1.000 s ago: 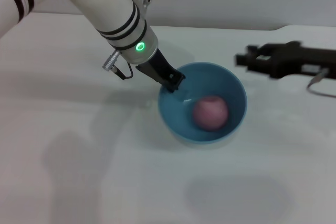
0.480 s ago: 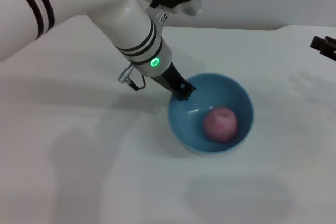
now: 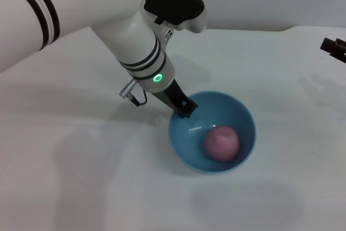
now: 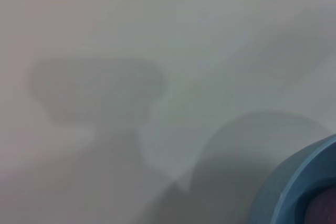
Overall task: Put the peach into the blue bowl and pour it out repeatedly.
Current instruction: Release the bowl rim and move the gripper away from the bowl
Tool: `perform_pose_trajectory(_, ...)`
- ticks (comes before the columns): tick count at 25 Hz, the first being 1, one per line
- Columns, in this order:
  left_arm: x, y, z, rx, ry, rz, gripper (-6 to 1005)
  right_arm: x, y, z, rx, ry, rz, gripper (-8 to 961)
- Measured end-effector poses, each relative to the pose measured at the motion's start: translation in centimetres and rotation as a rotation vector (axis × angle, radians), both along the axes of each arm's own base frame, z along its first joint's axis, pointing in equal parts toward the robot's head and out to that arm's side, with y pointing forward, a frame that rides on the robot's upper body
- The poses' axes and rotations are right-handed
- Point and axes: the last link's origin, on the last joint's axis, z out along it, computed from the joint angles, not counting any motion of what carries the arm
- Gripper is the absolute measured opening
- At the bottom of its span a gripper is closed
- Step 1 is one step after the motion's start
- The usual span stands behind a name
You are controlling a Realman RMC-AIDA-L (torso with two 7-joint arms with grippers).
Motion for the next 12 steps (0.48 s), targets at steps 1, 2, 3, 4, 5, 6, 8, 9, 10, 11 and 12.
perform_pose_trajectory(1, -0.13, -0.04, 0.0, -0.001, 0.002, 0.005, 34, 0.02, 0.0, 0.01, 0.001, 0.0, -0.001, 450)
perform_pose_trajectory(2, -0.19, -0.06, -0.01, -0.002, 0.003, 0.007, 34, 0.04, 0.01, 0.04, 0.002, 0.001, -0.002, 450)
perform_pose_trajectory(3, -0.24, -0.09, -0.02, -0.002, 0.004, 0.008, 35, 0.06, 0.02, 0.07, 0.003, 0.001, -0.003, 450)
perform_pose_trajectory(4, -0.28, -0.15, -0.03, -0.005, 0.005, 0.011, 36, 0.07, 0.01, 0.07, 0.004, 0.001, -0.003, 450)
perform_pose_trajectory(5, -0.29, -0.21, -0.04, -0.008, 0.005, 0.014, 36, 0.1, -0.01, 0.07, 0.003, 0.001, -0.004, 450)
perform_pose_trajectory(6, -0.31, -0.31, -0.04, -0.014, 0.007, 0.018, 37, 0.14, -0.04, 0.06, 0.003, 0.001, -0.005, 450)
perform_pose_trajectory(8, -0.24, -0.44, 0.0, -0.025, 0.009, 0.024, 54, 0.17, -0.09, -0.01, 0.001, 0.002, -0.007, 450)
perform_pose_trajectory(9, -0.17, -0.43, 0.04, -0.027, 0.009, 0.023, 62, 0.19, -0.13, -0.09, -0.001, 0.003, -0.007, 450)
perform_pose_trajectory(10, -0.13, -0.41, 0.07, -0.027, 0.008, 0.022, 71, 0.21, -0.15, -0.16, -0.003, 0.003, -0.008, 449)
perform_pose_trajectory(11, -0.03, -0.35, 0.16, -0.026, 0.006, 0.022, 79, 0.24, -0.19, -0.21, -0.004, 0.004, -0.01, 449)
perform_pose_trajectory(12, 0.08, -0.28, 0.25, -0.024, 0.003, 0.02, 88, 0.29, -0.22, -0.24, -0.005, 0.005, -0.011, 449)
